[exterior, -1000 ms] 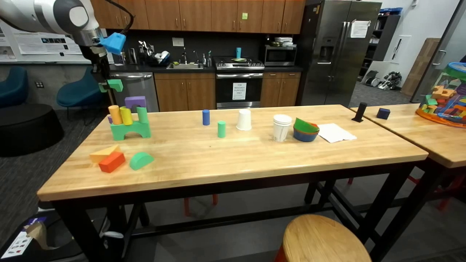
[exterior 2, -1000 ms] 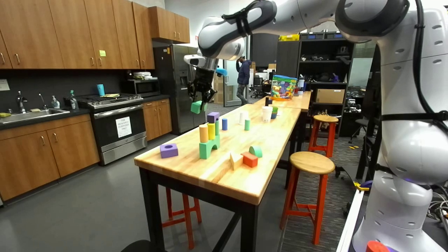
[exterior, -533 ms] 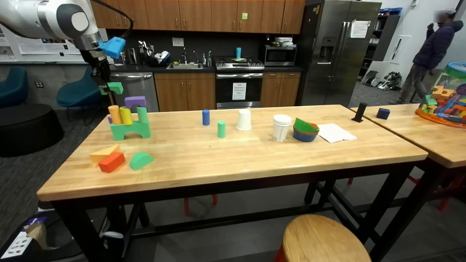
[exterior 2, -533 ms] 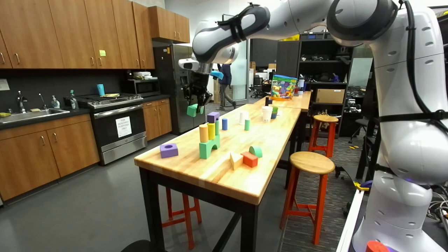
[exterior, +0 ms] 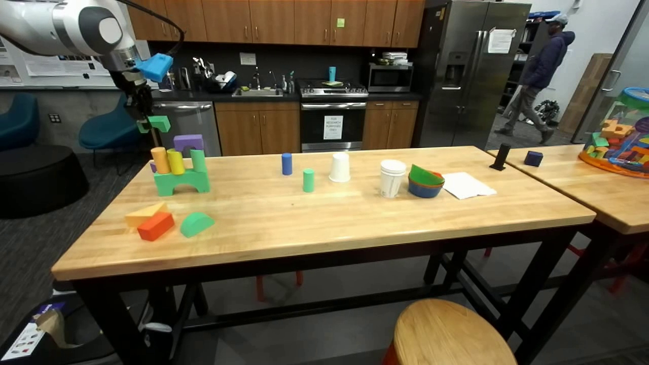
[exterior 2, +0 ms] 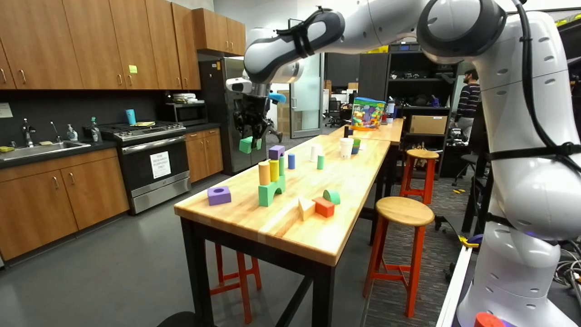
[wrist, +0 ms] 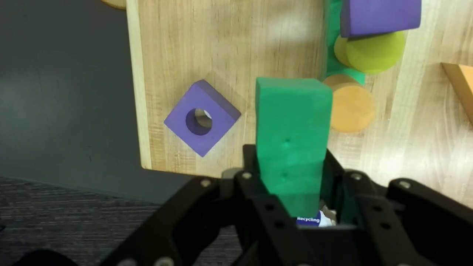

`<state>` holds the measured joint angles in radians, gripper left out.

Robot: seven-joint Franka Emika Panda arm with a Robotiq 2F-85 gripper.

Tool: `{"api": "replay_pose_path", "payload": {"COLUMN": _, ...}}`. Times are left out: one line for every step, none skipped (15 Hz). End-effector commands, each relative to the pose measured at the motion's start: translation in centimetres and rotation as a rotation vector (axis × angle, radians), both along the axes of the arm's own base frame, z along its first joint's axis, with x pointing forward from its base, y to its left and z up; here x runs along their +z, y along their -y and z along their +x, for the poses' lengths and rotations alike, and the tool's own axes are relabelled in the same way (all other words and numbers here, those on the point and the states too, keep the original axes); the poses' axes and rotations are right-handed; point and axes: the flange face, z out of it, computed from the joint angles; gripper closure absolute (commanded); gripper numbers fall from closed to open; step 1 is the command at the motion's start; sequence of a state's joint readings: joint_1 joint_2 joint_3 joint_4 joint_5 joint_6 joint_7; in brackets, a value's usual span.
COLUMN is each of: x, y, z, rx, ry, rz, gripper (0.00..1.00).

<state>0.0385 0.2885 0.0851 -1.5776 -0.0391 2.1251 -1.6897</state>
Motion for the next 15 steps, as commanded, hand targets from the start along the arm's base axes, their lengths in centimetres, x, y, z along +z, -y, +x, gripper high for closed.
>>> {"api": "replay_pose_path", "payload": {"x": 1.4, "y": -0.6, "z": -0.2, "rx": 0.015, "ry": -0.033, "rz": -0.012, "gripper": 0.85}}
{"api": "replay_pose_path", "payload": {"x": 1.7, "y": -0.7, "z": -0.3, "rx": 0.02, "ry": -0.045, "rz": -0.014, "gripper": 0.85}}
{"api": "replay_pose_path", "payload": {"x": 1.9, "y": -0.7, "z": -0.3, "rx": 0.019, "ry": -0.053, "rz": -0.022, "gripper": 0.85}}
{"api": "replay_pose_path", "payload": {"x": 2.0, "y": -0.6, "z": -0.4, "rx": 0.021, "ry": -0.061, "rz": -0.026, "gripper": 0.85}}
{"api": "replay_pose_path", "payload": {"x": 2.1, "y": -0.6, "z": -0.4, "rx": 0.02, "ry": -0.065, "rz": -0.032, "gripper": 0.85}}
{"api": "replay_pose_path", "payload": {"x": 2.1, "y": -0.6, "z": -0.4, "rx": 0.026, "ry": -0.075, "rz": -0.027, "gripper": 0.85}}
{"api": "replay_pose_path", "payload": {"x": 2.1, "y": -0.6, "z": -0.5, "rx": 0.027, "ry": -0.077, "rz": -0.029, "gripper": 0.85}}
{"api": "replay_pose_path", "payload": {"x": 2.1, "y": -0.6, "z": -0.5, "rx": 0.029, "ry": -0.082, "rz": -0.029, "gripper": 0.85}}
{"api": "replay_pose_path", "payload": {"x": 2.0, "y": -0.5, "z": -0.5, "rx": 0.028, "ry": -0.086, "rz": -0.029, "gripper": 0.85}}
{"api": "replay_pose_path", "payload": {"x": 1.9, "y": -0.4, "z": -0.6, "rx": 0.027, "ry": -0.089, "rz": -0.03, "gripper": 0.85}}
{"api": "replay_pose_path", "payload": {"x": 1.9, "y": -0.3, "z": -0.6, "rx": 0.026, "ry": -0.091, "rz": -0.029, "gripper": 0.85}}
{"api": "replay_pose_path", "payload": {"x": 1.9, "y": -0.2, "z": -0.6, "rx": 0.024, "ry": -0.092, "rz": -0.028, "gripper": 0.85}}
{"api": "replay_pose_path", "payload": {"x": 1.9, "y": 0.1, "z": -0.6, "rx": 0.019, "ry": -0.088, "rz": -0.024, "gripper": 0.85}}
{"api": "replay_pose_path", "payload": {"x": 1.9, "y": 0.3, "z": -0.7, "rx": 0.014, "ry": -0.086, "rz": -0.018, "gripper": 0.85}}
{"api": "replay_pose_path", "payload": {"x": 1.9, "y": 0.6, "z": -0.7, "rx": 0.008, "ry": -0.085, "rz": -0.016, "gripper": 0.85}}
